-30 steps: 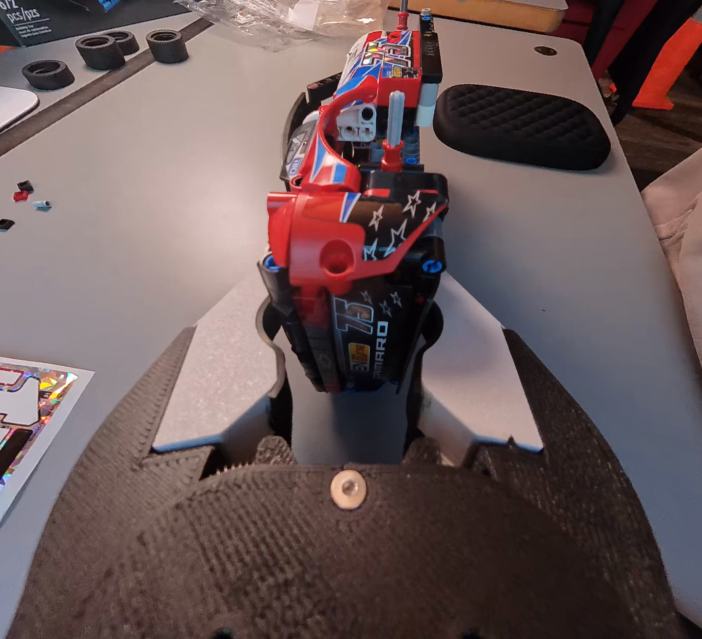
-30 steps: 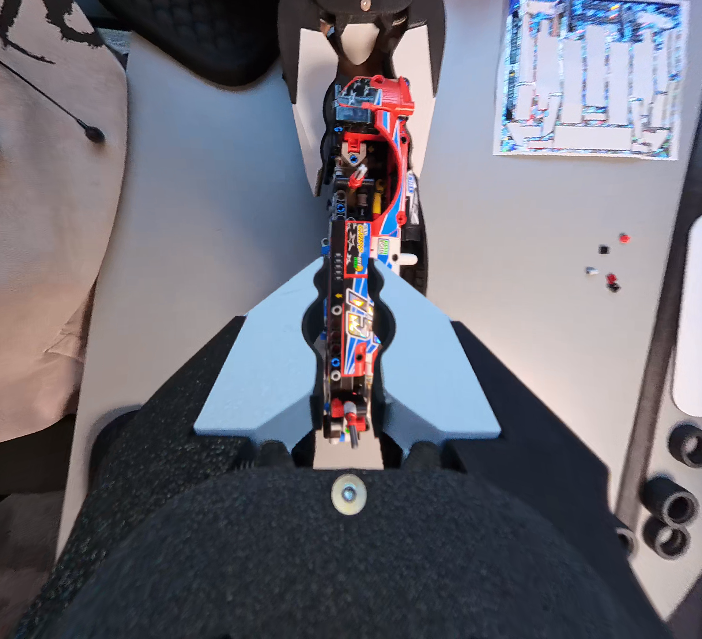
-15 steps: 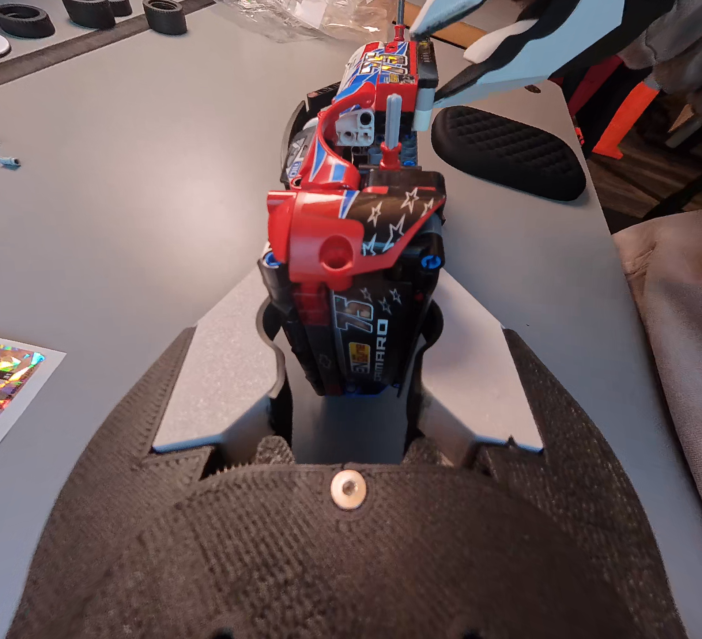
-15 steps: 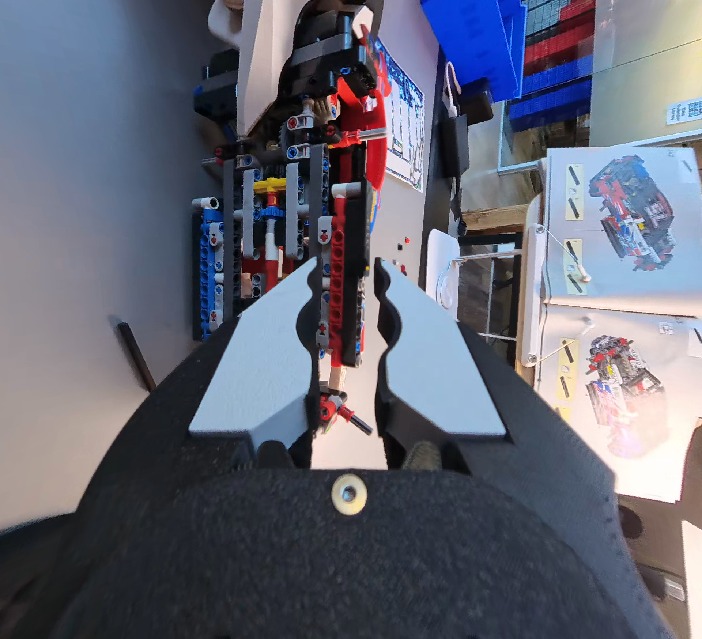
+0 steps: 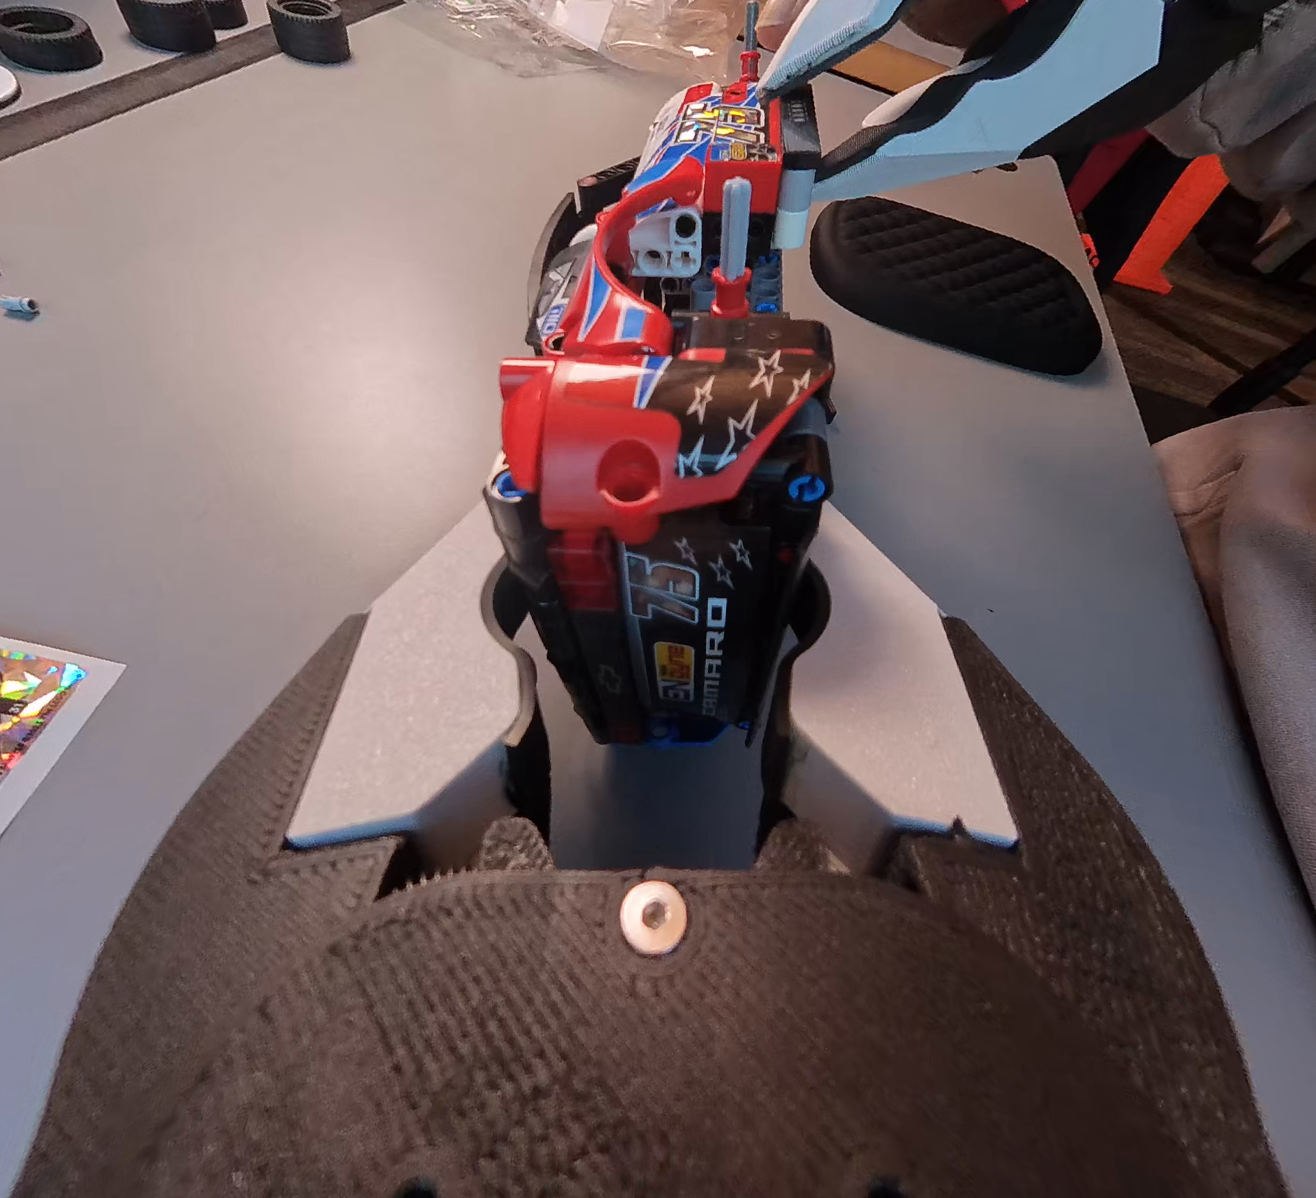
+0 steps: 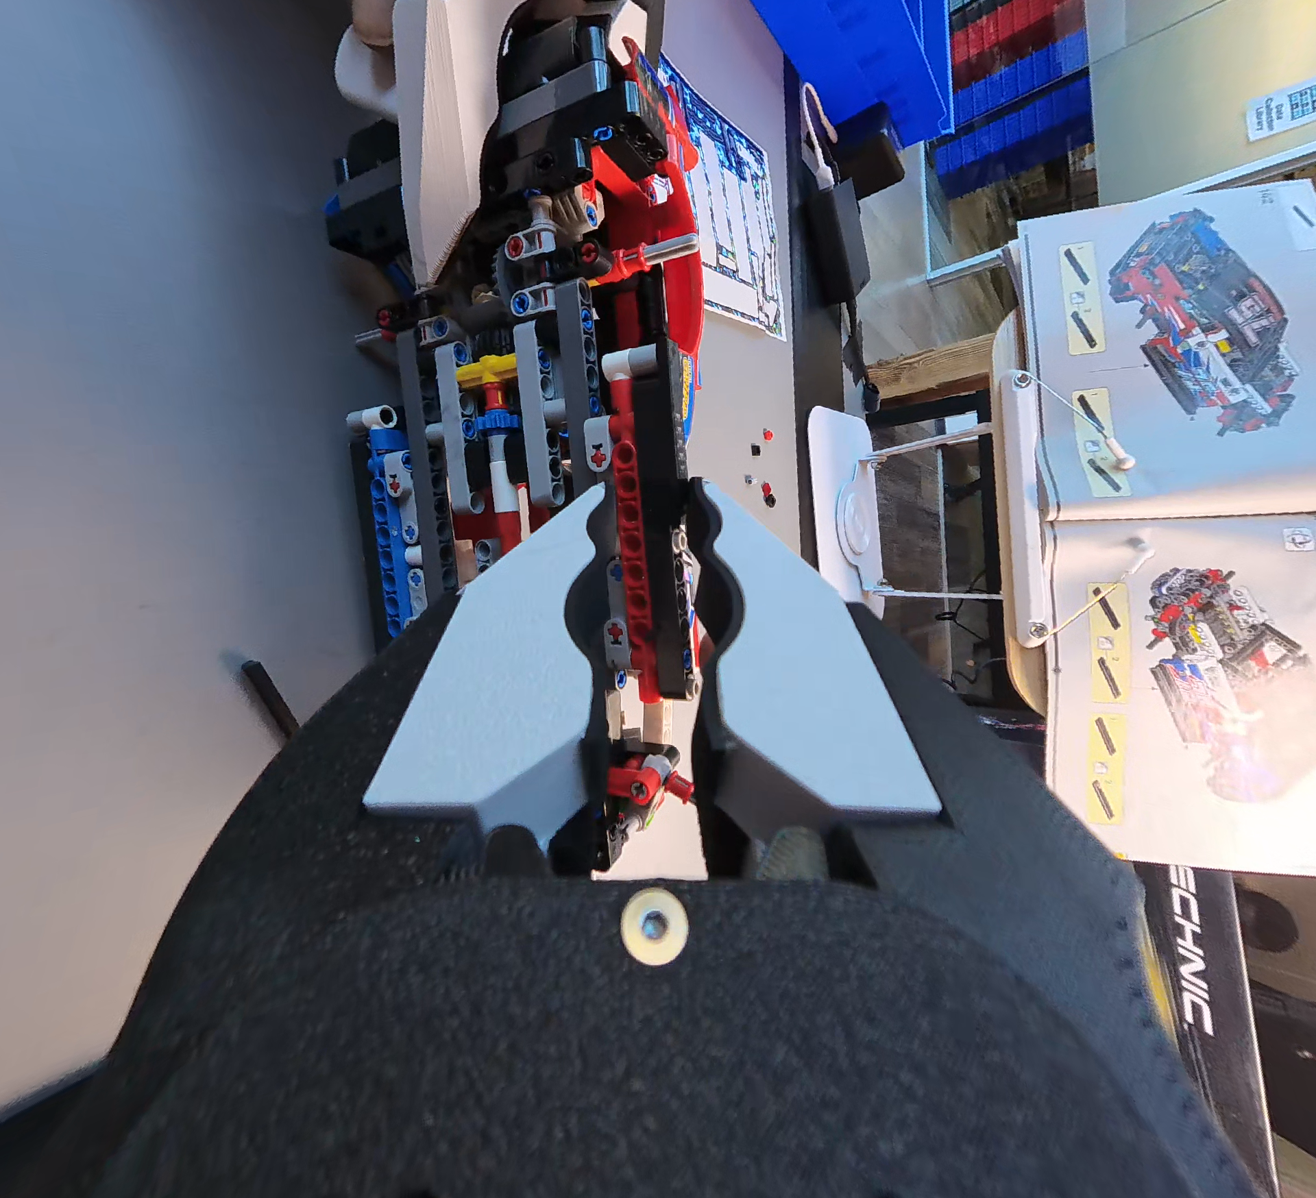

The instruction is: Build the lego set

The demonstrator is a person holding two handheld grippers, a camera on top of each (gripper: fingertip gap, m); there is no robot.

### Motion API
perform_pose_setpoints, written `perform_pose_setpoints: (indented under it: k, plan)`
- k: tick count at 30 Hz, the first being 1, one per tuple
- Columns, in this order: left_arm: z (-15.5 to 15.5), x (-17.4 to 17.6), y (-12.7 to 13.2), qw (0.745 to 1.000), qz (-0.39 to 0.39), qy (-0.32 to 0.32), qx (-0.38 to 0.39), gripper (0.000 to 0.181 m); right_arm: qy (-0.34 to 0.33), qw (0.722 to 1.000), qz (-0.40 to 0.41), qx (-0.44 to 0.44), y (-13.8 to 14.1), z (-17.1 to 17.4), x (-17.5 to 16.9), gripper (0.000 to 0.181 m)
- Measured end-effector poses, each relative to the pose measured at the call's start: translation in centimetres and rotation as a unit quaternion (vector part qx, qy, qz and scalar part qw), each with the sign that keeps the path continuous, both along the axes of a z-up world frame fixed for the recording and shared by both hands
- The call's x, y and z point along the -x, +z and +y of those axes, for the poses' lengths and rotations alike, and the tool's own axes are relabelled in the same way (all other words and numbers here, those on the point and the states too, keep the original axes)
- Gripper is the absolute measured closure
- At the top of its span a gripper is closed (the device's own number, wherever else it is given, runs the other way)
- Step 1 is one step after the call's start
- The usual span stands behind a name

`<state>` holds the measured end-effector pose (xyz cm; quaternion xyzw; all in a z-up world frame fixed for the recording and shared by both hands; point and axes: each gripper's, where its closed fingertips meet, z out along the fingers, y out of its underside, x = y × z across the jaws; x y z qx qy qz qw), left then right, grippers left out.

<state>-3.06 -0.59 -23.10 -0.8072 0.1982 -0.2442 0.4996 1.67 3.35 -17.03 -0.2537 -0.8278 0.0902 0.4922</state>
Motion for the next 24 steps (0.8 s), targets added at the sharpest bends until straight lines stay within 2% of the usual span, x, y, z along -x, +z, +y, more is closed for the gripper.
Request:
perform_pose_setpoints:
  k: [6,8,13,17,21,22,24]
  plan:
    - [-0.1,0.0,0.0,1.0,0.005,-0.003,-0.004,0.109,-0.006,0.999,-0.01,0.038,0.3,-0.6,-0.1,0.163]
    - [-0.2,-0.1,0.0,1.0,0.013,-0.003,-0.009,0.109,0.011,0.998,0.014,0.065,1.2,-1.6,0.0,0.165]
    - [-0.4,-0.2,0.1,0.999,0.031,-0.005,-0.021,0.109,0.036,0.999,0.021,0.031,0.8,-2.8,-0.1,0.164]
    - [-0.4,-0.3,0.1,0.999,0.036,-0.005,-0.024,0.109,0.034,0.998,0.036,0.033,1.1,-2.6,0.0,0.176]
    - [-0.5,-0.4,0.2,0.999,0.045,-0.009,-0.029,0.109,0.043,0.998,0.028,0.048,1.2,-2.9,-0.4,0.177]
    - [-0.5,-0.5,0.2,0.998,0.052,-0.012,-0.033,0.109,0.047,0.997,0.028,0.059,1.4,-3.1,-0.8,0.178]
    - [-0.6,-0.5,0.2,0.998,0.06,-0.011,-0.033,0.109,0.057,0.985,0.046,0.153,2.8,-3.9,-2.1,0.178]
